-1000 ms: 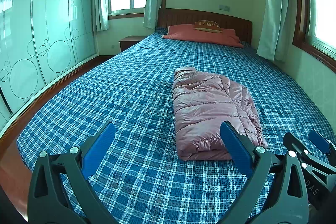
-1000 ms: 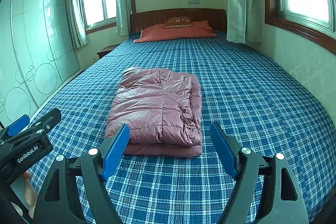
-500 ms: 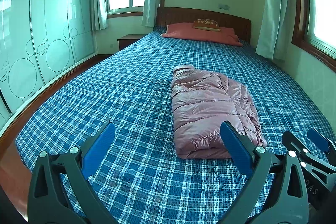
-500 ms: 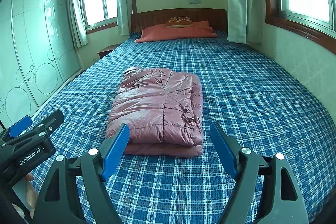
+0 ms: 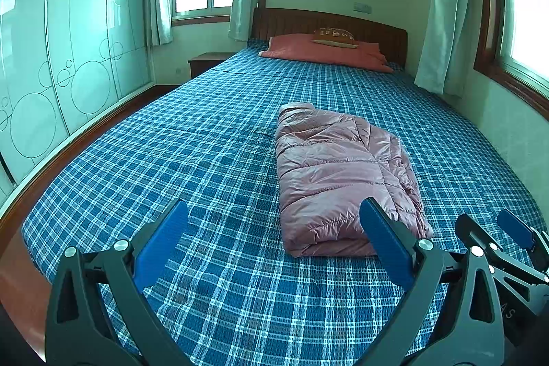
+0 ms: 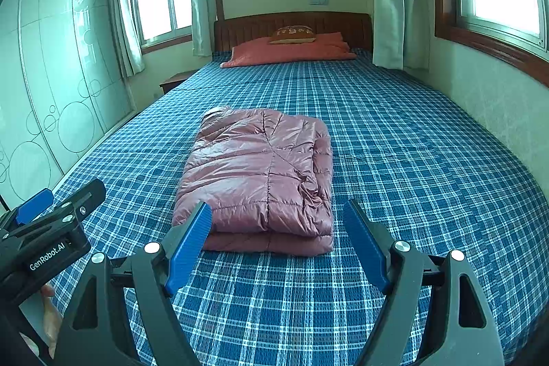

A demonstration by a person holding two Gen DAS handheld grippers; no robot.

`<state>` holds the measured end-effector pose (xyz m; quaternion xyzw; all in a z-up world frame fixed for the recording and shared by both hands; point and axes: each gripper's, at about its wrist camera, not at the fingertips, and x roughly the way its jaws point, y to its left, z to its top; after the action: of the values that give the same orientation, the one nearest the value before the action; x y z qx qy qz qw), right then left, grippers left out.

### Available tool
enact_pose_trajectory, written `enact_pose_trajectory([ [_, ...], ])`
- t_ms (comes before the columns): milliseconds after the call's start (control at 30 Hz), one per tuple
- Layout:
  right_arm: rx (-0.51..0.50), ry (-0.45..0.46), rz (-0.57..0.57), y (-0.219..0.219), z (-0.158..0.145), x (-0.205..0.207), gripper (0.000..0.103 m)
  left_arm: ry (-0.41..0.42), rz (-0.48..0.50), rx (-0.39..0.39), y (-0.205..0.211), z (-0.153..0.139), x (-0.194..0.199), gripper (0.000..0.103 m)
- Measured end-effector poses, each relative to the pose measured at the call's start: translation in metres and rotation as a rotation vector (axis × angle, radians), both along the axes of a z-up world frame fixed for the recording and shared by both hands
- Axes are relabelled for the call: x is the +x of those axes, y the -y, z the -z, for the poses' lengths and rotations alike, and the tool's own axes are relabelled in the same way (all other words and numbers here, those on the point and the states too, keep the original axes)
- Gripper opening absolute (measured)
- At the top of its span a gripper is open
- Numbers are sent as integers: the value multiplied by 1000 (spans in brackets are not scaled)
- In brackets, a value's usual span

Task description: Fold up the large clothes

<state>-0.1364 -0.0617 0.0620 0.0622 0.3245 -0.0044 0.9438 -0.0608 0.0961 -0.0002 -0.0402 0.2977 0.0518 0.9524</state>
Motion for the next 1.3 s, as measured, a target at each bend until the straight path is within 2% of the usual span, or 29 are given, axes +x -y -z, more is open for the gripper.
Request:
enact_pose_trajectory([
  [1300,-7,-2,-9,0,5,2,78,-5,21,8,-2,2,9,100],
])
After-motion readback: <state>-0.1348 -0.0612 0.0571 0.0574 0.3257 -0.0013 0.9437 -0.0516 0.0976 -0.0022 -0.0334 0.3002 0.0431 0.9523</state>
